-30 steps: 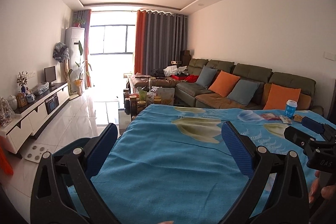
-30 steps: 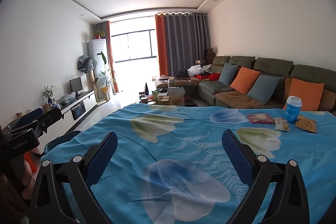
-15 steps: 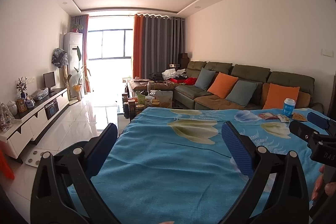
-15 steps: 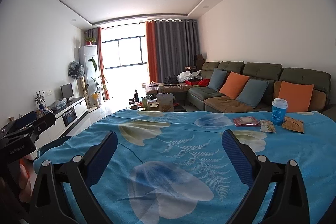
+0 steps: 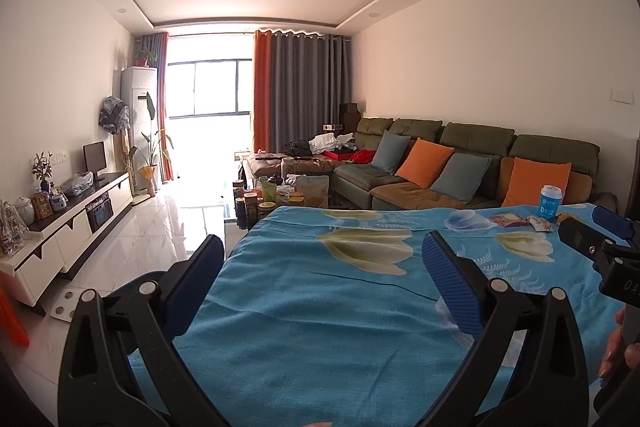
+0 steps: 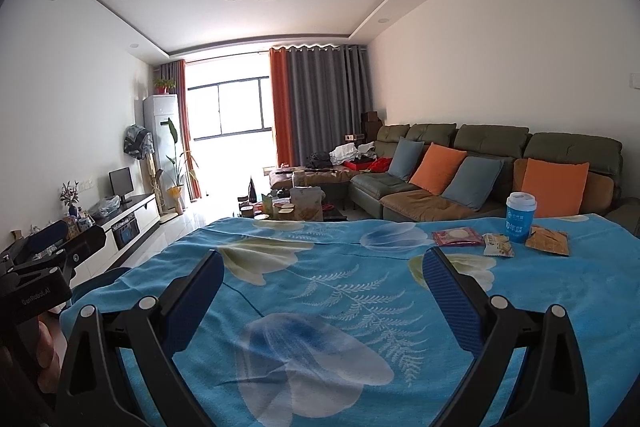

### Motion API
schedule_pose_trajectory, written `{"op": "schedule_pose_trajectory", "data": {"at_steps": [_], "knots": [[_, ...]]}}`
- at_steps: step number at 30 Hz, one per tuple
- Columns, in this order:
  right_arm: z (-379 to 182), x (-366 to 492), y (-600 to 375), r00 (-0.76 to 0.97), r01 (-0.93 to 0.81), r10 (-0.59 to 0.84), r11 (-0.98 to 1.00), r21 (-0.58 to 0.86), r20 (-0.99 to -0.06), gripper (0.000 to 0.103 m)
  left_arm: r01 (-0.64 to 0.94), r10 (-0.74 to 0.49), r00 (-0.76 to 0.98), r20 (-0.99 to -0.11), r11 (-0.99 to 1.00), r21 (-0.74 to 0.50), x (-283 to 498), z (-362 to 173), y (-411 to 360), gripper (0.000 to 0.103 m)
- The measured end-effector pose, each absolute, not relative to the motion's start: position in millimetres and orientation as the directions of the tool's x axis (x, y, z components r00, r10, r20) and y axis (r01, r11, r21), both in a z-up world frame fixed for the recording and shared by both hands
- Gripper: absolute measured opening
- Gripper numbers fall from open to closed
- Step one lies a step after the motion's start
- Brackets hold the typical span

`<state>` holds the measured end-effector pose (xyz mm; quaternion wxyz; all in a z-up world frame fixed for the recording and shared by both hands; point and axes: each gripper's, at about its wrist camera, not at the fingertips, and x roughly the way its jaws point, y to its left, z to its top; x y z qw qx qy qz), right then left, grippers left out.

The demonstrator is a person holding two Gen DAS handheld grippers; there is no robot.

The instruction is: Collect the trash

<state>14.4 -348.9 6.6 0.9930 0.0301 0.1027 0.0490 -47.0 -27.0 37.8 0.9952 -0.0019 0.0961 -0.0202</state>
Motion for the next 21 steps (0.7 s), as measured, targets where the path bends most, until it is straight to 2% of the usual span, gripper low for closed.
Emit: {"op": "schedule_pose_trajectory", "data": {"at_steps": [21], "knots": [[8.1, 12.5, -355.2, 0.977, -0.076, 0.09, 0.994, 0.077, -0.194, 0.096, 0.042, -0.042, 0.981, -0.192, 0.999, -0.006, -45.6, 36.6, -27.7, 0.097]]}}
